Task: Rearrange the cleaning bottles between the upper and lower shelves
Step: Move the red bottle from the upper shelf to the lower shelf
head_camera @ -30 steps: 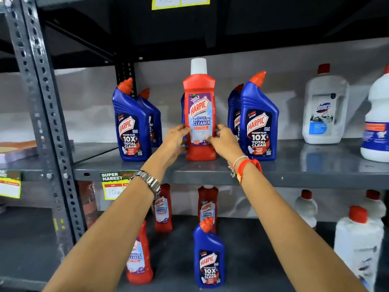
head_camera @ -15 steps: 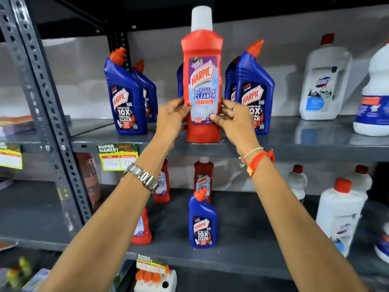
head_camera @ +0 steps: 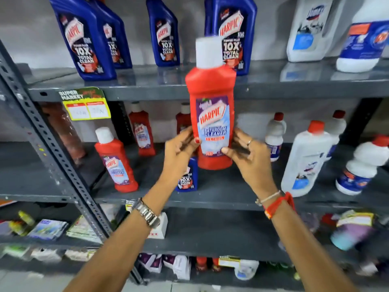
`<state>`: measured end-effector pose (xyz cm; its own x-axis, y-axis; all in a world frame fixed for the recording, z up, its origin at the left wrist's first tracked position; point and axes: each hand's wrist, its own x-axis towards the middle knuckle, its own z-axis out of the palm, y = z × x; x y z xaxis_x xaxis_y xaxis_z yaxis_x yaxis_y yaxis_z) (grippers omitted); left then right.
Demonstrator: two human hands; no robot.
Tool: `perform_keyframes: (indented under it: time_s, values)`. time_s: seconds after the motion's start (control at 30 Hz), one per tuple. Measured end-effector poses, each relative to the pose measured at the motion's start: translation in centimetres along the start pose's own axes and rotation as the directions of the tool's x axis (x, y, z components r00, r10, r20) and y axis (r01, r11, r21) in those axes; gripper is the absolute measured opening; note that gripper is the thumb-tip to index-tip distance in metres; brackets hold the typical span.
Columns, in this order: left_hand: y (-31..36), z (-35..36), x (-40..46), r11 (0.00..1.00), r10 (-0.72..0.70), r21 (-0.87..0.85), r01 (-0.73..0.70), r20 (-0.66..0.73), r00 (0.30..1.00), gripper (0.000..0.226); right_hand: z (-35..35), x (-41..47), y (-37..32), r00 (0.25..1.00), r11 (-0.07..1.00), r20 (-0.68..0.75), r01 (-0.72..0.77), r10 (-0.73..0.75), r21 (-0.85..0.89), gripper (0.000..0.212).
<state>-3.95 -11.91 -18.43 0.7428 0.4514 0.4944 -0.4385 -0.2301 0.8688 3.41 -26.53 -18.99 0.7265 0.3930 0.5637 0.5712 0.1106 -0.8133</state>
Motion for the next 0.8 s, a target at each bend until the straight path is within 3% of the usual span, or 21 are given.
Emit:
perform_keyframes:
  time_s: [0.23, 0.53, 0.8]
  values:
    - [-10.4, 1.5, -3.5, 0.981, -0.179, 0.078, 0.176, 0.026, 0.984, 0.035, 0.6, -4.7, 10.3, 0.975, 0.972, -0.035, -0.222, 0.219, -0.075, 0.047]
    - [-17.4, 4.1, -2.5, 0.953, -0.284, 0.13, 0.273, 0.076, 0.956, 0.036, 0.1, -5.1, 16.7, 0.95, 0.944, -0.126, -0.301, 0.285, -0.137, 0.046]
    - [-18.8, 4.2, -1.9, 0.937, -0.336, 0.13, 0.325, 0.069, 0.939, 0.039, 0.2, -4.4, 17.9, 0.94, 0.915, -0.124, -0.339, 0.318, -0.219, 0.048]
